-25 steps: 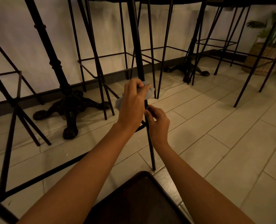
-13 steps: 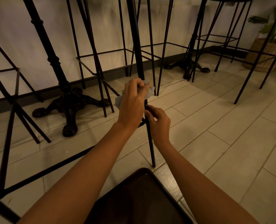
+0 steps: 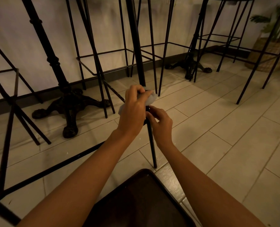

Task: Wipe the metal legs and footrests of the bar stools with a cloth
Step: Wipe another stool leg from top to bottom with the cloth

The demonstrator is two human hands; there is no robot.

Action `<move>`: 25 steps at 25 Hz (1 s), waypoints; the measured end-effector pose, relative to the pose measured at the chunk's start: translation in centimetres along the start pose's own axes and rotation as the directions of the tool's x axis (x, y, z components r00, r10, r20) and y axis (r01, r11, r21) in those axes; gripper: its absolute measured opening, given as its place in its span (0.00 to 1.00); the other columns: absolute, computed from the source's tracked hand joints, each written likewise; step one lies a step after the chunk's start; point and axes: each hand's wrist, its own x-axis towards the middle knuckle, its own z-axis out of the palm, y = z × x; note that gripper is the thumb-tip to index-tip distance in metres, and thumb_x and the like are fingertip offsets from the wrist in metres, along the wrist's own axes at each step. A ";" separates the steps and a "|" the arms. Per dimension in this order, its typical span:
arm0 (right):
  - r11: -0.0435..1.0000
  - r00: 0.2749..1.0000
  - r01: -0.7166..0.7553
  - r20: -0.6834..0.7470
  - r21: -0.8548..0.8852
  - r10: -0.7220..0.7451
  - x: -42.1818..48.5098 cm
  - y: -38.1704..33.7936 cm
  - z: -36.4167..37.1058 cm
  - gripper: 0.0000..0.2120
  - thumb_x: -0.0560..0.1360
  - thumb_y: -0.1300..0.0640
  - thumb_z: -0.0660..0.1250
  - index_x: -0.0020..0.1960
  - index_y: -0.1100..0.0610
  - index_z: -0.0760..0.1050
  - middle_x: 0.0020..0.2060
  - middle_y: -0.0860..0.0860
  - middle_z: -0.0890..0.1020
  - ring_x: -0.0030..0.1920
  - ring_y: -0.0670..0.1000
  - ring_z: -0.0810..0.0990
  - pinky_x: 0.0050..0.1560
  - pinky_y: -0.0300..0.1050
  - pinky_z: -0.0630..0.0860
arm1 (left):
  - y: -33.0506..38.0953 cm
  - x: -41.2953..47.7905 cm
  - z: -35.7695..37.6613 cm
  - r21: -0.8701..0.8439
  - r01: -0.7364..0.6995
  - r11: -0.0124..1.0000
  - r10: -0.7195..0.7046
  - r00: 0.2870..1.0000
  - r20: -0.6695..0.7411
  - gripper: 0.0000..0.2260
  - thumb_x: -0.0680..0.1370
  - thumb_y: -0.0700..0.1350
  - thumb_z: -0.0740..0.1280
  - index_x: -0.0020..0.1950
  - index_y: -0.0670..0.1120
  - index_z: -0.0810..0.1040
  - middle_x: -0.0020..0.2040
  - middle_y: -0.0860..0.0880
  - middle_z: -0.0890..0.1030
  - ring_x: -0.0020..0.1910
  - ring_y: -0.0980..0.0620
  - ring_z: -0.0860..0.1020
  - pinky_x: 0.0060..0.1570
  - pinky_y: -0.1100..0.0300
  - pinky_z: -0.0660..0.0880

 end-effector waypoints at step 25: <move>0.972 0.999 -0.046 0.033 0.229 0.039 -0.6 -1.8 -0.4 0.12 0.77 0.55 0.61 0.55 0.62 0.75 0.44 0.56 0.81 0.45 0.52 0.80 0.44 0.40 0.78 | 0.9 -2.2 -0.7 -0.417 0.366 0.832 -0.244 0.917 0.316 0.26 0.75 0.40 0.66 0.72 0.48 0.61 0.64 0.47 0.70 0.58 0.58 0.69 0.51 0.79 0.67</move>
